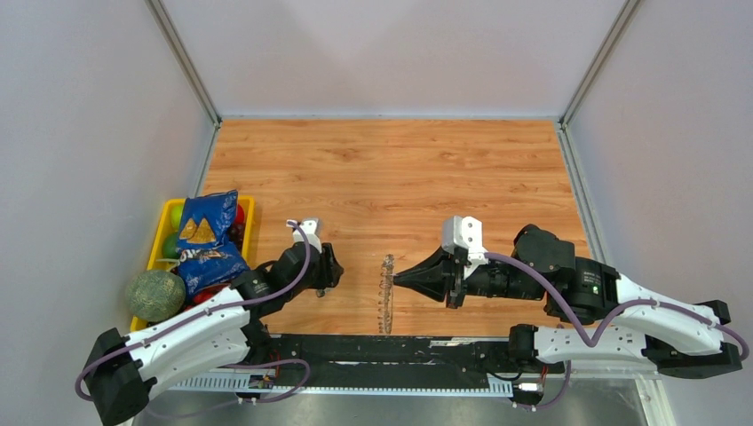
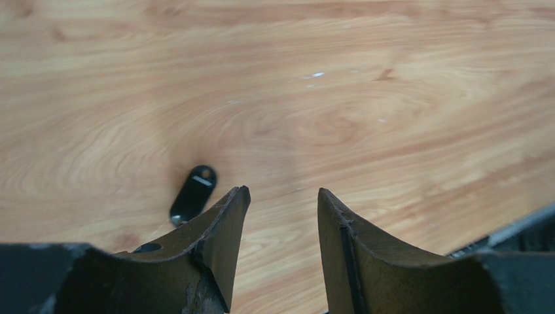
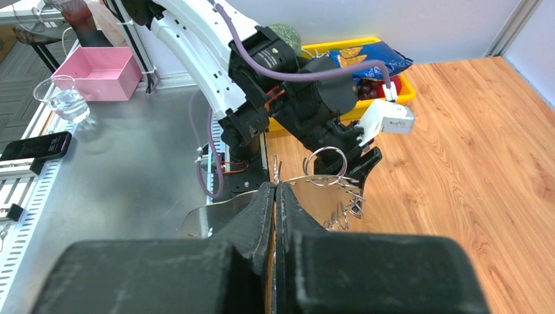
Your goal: Put the keys on the keyring
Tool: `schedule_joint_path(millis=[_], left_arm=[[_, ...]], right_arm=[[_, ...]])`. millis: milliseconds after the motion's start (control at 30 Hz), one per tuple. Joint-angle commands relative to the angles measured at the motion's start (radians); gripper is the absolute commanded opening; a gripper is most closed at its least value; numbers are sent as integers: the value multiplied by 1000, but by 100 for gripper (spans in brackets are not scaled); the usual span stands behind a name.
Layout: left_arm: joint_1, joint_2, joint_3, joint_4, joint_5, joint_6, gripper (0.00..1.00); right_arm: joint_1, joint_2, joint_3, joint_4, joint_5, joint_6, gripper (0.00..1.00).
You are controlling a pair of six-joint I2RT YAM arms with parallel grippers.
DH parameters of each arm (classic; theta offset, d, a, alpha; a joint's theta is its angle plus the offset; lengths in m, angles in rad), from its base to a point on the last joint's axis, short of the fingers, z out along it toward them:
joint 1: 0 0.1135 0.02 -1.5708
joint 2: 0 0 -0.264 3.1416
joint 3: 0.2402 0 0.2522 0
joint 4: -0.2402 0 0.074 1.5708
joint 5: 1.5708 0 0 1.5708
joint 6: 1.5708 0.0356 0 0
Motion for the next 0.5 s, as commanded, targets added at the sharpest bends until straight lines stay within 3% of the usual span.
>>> schedule_joint_path(millis=[0,467], left_arm=[[-1,39,-38,-31,-154,-125,52],[-1,86,-59,-150,-256,-192,51]], right_arm=[[-4,-37,-10,48,-16,-1,0],[-4,-52,-38,46,-37,-5,0]])
